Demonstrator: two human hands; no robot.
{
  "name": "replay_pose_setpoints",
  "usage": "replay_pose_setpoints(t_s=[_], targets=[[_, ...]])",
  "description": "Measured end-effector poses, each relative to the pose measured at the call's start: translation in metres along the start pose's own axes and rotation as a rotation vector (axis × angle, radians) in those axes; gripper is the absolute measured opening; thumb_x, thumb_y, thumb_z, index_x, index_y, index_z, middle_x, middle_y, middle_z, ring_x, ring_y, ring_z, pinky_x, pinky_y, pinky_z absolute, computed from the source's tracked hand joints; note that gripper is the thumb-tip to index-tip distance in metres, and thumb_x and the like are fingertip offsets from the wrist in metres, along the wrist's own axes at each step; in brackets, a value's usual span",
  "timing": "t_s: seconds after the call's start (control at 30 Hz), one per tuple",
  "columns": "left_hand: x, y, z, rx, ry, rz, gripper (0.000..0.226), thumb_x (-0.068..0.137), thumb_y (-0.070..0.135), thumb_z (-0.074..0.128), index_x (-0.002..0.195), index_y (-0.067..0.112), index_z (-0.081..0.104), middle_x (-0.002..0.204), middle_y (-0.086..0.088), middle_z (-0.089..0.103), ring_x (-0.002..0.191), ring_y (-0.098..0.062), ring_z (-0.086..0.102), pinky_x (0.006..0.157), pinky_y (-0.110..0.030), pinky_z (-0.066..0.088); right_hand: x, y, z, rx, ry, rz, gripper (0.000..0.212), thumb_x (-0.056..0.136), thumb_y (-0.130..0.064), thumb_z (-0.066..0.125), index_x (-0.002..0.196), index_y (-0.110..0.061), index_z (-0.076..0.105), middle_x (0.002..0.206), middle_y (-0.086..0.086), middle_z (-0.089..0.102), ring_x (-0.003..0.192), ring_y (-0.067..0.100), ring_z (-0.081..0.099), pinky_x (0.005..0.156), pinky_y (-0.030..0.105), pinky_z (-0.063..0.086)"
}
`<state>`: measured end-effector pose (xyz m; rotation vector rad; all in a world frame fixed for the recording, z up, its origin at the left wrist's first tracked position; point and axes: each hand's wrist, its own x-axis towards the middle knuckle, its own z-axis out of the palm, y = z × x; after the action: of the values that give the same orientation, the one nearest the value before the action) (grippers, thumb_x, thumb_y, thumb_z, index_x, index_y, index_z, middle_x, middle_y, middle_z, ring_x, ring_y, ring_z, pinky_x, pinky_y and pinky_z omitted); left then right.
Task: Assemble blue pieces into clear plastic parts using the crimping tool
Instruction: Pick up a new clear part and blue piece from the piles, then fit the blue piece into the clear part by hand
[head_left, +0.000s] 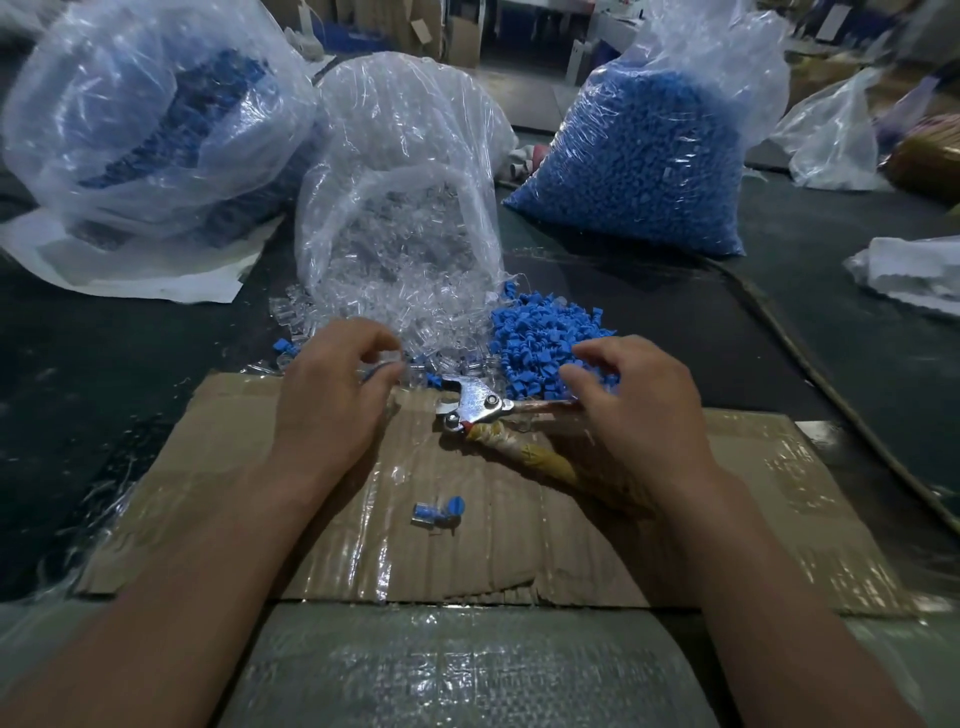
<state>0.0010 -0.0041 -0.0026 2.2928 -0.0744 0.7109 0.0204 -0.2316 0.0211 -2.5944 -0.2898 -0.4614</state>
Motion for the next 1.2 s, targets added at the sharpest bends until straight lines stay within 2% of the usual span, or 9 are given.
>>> replay_pose_setpoints(t_s=[0.1, 0.2, 0.4, 0.5, 0.67, 0.8, 0.9, 1.03, 1.2], targets=[[-0.003, 0.004, -0.002, -0.207, 0.018, -0.096, 0.026, 0.076, 0.004, 0.071, 0.095, 0.018, 0.062, 0.081, 0.009, 0.060, 0.071, 0.000, 0.057, 0.068, -0.014, 0.047, 0.014, 0.005, -0.005, -0.060, -0.007, 0.044, 0.028, 0.088, -0.028, 0.060, 0.113, -0.017, 0.064, 0.106, 0.001, 0.063, 0.089, 0.010, 0.051, 0.075, 0.023, 0.037], [-0.004, 0.009, -0.002, -0.296, 0.013, -0.152, 0.030, 0.072, 0.002, 0.075, 0.081, 0.028, 0.062, 0.079, 0.011, 0.062, 0.066, 0.008, 0.058, 0.063, -0.003, 0.044, 0.024, 0.007, -0.004, -0.074, -0.038, 0.068, 0.030, 0.088, -0.026, 0.061, 0.117, -0.019, 0.062, 0.111, 0.003, 0.060, 0.096, 0.015, 0.053, 0.079, 0.027, 0.040], [-0.007, 0.014, -0.005, -0.505, -0.018, -0.276, 0.031, 0.072, 0.000, 0.072, 0.076, 0.030, 0.066, 0.070, 0.010, 0.068, 0.065, 0.004, 0.063, 0.059, -0.012, 0.052, 0.035, 0.004, 0.014, -0.116, -0.090, 0.093, 0.036, 0.088, -0.026, 0.061, 0.123, -0.022, 0.058, 0.116, 0.004, 0.054, 0.110, 0.020, 0.047, 0.085, 0.031, 0.040], [-0.007, 0.012, -0.005, -0.613, -0.023, -0.384, 0.026, 0.071, 0.001, 0.074, 0.073, 0.026, 0.067, 0.072, 0.010, 0.070, 0.064, -0.004, 0.065, 0.057, -0.022, 0.054, 0.036, 0.007, 0.018, -0.109, -0.081, 0.101, 0.027, 0.088, -0.022, 0.061, 0.115, -0.020, 0.064, 0.109, 0.005, 0.056, 0.102, 0.020, 0.051, 0.077, 0.029, 0.039], [-0.005, 0.012, -0.005, -0.713, -0.043, -0.423, 0.019, 0.071, 0.000, 0.071, 0.077, 0.017, 0.064, 0.067, 0.000, 0.070, 0.060, -0.011, 0.068, 0.053, -0.017, 0.051, 0.030, 0.008, 0.017, -0.088, -0.047, 0.065, 0.022, 0.087, -0.020, 0.062, 0.108, -0.017, 0.067, 0.104, 0.003, 0.061, 0.094, 0.018, 0.054, 0.080, 0.030, 0.042], [-0.006, 0.016, -0.007, -0.735, -0.101, -0.394, 0.015, 0.072, 0.000, 0.068, 0.075, 0.014, 0.062, 0.065, 0.000, 0.069, 0.061, -0.012, 0.068, 0.056, -0.015, 0.052, 0.020, -0.010, 0.002, 0.189, 0.048, 0.025, 0.020, 0.084, -0.015, 0.065, 0.104, -0.016, 0.068, 0.088, -0.010, 0.059, 0.077, 0.001, 0.054, 0.076, 0.014, 0.044], [-0.008, 0.025, -0.010, -0.729, -0.106, -0.343, 0.011, 0.066, 0.012, 0.068, 0.074, 0.013, 0.062, 0.065, 0.002, 0.069, 0.059, -0.008, 0.067, 0.055, -0.013, 0.051, -0.001, -0.036, 0.001, 0.517, 0.016, -0.044, 0.023, 0.081, -0.011, 0.067, 0.096, -0.028, 0.064, 0.086, -0.021, 0.057, 0.081, -0.008, 0.056, 0.075, 0.004, 0.043], [-0.011, 0.036, -0.013, -0.756, -0.145, -0.333, 0.019, 0.063, 0.021, 0.064, 0.077, 0.009, 0.060, 0.065, 0.001, 0.070, 0.060, -0.008, 0.068, 0.053, -0.014, 0.051, -0.019, -0.058, 0.013, 0.668, -0.028, -0.174, 0.030, 0.080, -0.006, 0.067, 0.097, -0.030, 0.060, 0.088, -0.022, 0.058, 0.086, -0.004, 0.057, 0.077, 0.006, 0.043], [-0.011, 0.036, -0.012, -0.827, -0.208, -0.409, 0.007, 0.076, 0.003, 0.062, 0.080, 0.009, 0.060, 0.062, -0.003, 0.070, 0.055, -0.011, 0.067, 0.049, -0.016, 0.051, -0.021, -0.059, 0.020, 0.775, 0.002, -0.209, 0.031, 0.080, -0.009, 0.064, 0.097, -0.035, 0.059, 0.088, -0.024, 0.061, 0.087, -0.005, 0.060, 0.078, 0.010, 0.046]])
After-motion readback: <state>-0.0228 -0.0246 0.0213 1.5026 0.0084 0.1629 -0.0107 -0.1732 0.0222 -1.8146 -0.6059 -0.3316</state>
